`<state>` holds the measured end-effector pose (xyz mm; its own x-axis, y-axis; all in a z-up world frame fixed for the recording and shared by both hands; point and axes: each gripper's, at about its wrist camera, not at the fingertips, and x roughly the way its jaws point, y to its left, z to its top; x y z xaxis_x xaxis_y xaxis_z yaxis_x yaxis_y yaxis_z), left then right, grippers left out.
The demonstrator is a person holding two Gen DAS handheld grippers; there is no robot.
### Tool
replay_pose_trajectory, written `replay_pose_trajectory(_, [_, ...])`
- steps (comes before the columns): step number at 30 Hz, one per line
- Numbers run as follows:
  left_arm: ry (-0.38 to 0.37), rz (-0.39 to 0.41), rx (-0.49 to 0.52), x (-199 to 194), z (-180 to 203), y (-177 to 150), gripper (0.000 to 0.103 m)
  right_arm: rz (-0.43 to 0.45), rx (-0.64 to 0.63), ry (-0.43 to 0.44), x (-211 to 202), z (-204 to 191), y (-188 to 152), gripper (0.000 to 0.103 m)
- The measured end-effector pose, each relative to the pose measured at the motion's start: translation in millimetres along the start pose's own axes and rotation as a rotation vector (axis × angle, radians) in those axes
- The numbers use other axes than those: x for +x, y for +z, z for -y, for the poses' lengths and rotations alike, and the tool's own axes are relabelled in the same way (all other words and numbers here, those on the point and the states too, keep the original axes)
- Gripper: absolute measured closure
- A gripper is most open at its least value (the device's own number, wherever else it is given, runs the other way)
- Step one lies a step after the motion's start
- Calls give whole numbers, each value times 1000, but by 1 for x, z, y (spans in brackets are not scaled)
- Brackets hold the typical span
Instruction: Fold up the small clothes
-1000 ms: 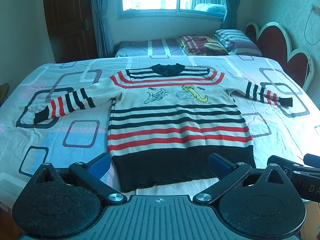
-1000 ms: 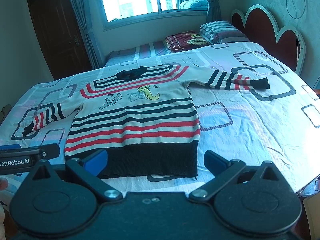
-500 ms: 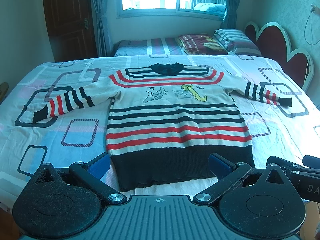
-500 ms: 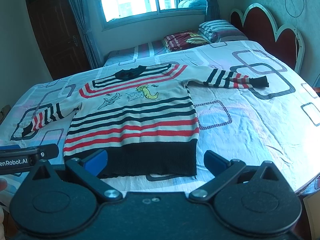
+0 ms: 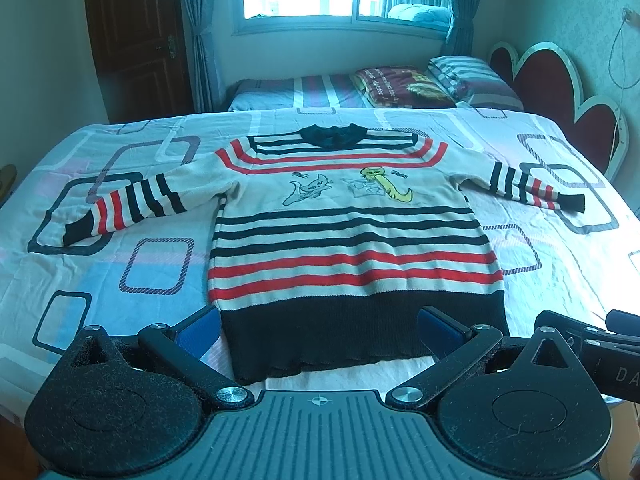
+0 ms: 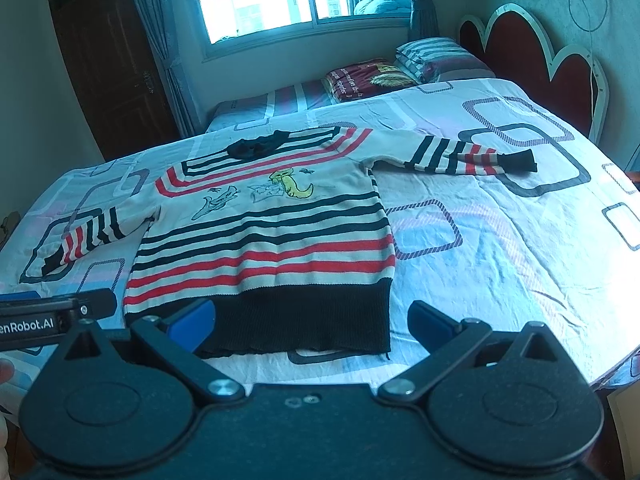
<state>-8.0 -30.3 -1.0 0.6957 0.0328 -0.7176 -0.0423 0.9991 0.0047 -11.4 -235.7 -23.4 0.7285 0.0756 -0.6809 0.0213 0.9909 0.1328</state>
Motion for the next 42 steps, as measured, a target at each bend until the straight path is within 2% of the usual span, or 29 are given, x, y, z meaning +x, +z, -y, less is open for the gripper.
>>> replay_pose_trajectory(11, [4, -10, -9, 24, 8, 15, 0, 6, 34, -30, 20, 17, 10, 1])
replay_pose_trajectory(19, [29, -10, -22, 58, 14, 34, 0, 13, 55, -72, 50, 40, 25, 1])
replay_pose_trajectory(29, [-5, -48, -12, 128, 38, 68, 0, 25, 147, -126, 101, 92, 60, 1])
replay_pose_trajectory(42, [18, -81, -6, 228, 75, 126, 0, 27, 255, -218, 189, 167, 114, 8])
